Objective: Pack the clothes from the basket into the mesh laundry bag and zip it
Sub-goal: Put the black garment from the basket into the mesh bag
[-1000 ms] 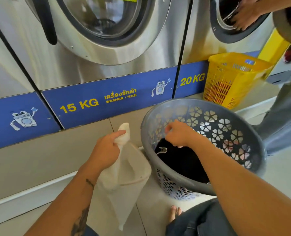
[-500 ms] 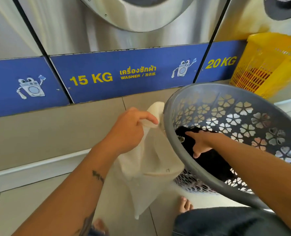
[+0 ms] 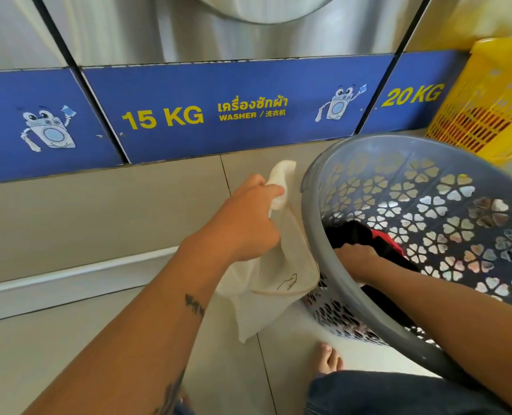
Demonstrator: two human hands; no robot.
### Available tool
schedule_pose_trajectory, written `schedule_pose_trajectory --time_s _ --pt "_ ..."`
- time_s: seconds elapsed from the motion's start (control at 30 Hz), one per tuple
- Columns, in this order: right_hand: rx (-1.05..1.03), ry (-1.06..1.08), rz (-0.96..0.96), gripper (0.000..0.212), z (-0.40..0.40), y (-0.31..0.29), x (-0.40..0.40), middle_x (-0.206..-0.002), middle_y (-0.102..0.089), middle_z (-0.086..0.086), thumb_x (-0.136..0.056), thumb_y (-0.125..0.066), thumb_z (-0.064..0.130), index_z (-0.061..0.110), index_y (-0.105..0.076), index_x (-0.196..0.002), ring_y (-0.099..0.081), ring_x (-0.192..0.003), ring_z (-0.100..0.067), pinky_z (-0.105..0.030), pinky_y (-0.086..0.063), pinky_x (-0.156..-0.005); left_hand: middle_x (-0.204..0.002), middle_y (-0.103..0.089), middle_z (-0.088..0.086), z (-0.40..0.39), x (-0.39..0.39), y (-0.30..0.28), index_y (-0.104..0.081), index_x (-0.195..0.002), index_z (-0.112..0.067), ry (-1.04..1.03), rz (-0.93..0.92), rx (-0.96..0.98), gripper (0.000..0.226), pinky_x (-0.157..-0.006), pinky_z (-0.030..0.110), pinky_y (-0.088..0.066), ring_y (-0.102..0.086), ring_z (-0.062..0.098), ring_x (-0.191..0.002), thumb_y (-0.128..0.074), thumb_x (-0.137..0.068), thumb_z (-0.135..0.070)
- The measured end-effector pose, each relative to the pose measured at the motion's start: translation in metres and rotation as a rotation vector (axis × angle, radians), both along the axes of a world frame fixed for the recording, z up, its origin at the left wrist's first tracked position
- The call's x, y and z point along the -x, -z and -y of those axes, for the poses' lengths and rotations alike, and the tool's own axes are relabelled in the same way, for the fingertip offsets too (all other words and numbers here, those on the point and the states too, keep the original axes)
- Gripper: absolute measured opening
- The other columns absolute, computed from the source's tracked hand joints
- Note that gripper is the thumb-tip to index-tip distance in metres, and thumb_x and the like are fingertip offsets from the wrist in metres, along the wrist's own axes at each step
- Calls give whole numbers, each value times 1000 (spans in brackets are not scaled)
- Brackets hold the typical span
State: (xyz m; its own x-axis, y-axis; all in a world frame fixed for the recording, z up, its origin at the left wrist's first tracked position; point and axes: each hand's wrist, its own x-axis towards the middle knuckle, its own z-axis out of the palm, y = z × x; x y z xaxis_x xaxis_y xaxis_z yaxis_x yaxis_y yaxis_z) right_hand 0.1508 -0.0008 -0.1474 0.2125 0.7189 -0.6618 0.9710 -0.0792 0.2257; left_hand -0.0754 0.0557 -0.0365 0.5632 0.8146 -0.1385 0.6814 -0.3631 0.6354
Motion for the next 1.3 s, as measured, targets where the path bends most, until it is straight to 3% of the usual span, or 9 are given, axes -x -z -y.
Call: schedule_pose_trajectory --time_s 0.13,0.27,0.33,0.43,0.57,0.77,0.9,1.07,1.3 --pt "-125 -29 -3 40 0 -1 -6 -134 -48 -12 -89 -54 34 11 -59 -121 -46 -124 -36 -45 -50 -95 -130 -44 -2 2 13 7 -49 -138 -36 -36 -30 67 66 -100 37 -42 -45 23 -119 -48 -85 3" --pt "-22 2 -67 74 10 11 -12 -154 -22 -12 -81 -53 53 16 -44 -145 -11 -147 -45 -67 -30 -108 -133 -49 3 2 22 16 -62 -120 -44 -92 -52 122 58 -90 41 -51 -56 31 -106 -47 -87 0" --pt "15 39 -133 83 14 13 -15 -143 -42 -13 -70 -53 57 18 -42 -142 -34 -139 -44 -66 -36 -107 -136 -46 3 3 21 20 -64 -117 -45 -81 -82 135 57 -87 35 -48 -54 30 -109 -45 -88 0" --pt "-61 72 -257 60 14 18 -22 -108 -62 -10 -70 -60 44 21 -42 -122 -62 -95 -34 -52 -55 -85 -132 -46 2 1 18 22 -66 -116 -42 -38 -121 134 55 -94 36 -46 -50 27 -111 -43 -89 0" --pt "-100 73 -307 74 9 21 -25 -114 -65 -7 -72 -63 40 34 -33 -139 -65 -99 -33 -46 -55 -86 -140 -36 -2 0 16 22 -49 -139 -34 36 -224 200 56 -105 38 -40 -42 26 -126 -46 -90 -6" --pt "-188 27 -229 57 0 -8 -27 -132 -56 -8 -79 -56 34 34 -53 -136 -58 -117 -32 -42 -53 -88 -153 -29 -2 -1 18 13 -28 -151 -26 53 -233 176 73 -99 29 -35 -35 24 -135 -50 -86 -1" --pt "-400 180 -379 45 6 -56 -35 -115 -65 -6 -77 -60 24 26 -63 -122 -63 -103 -30 -40 -55 -81 -153 -29 -6 3 23 3 -31 -150 -32 -15 -142 103 76 -111 41 -35 -32 22 -137 -48 -84 2" --pt "-599 305 -518 37 26 -100 -32 -102 -67 -3 -83 -64 18 24 -65 -119 -63 -94 -27 -37 -54 -82 -139 -42 -7 21 35 -3 -50 -135 -40 -91 -4 -9 65 -108 46 -38 -37 22 -130 -41 -87 2" --pt "-787 321 -490 21 49 -138 -9 -91 -66 -5 -81 -62 18 25 -64 -101 -64 -88 -31 -36 -53 -74 -118 -60 7 42 57 -19 -68 -114 -35 -256 148 -53 60 -72 34 -52 -56 27 -86 -38 -83 7"
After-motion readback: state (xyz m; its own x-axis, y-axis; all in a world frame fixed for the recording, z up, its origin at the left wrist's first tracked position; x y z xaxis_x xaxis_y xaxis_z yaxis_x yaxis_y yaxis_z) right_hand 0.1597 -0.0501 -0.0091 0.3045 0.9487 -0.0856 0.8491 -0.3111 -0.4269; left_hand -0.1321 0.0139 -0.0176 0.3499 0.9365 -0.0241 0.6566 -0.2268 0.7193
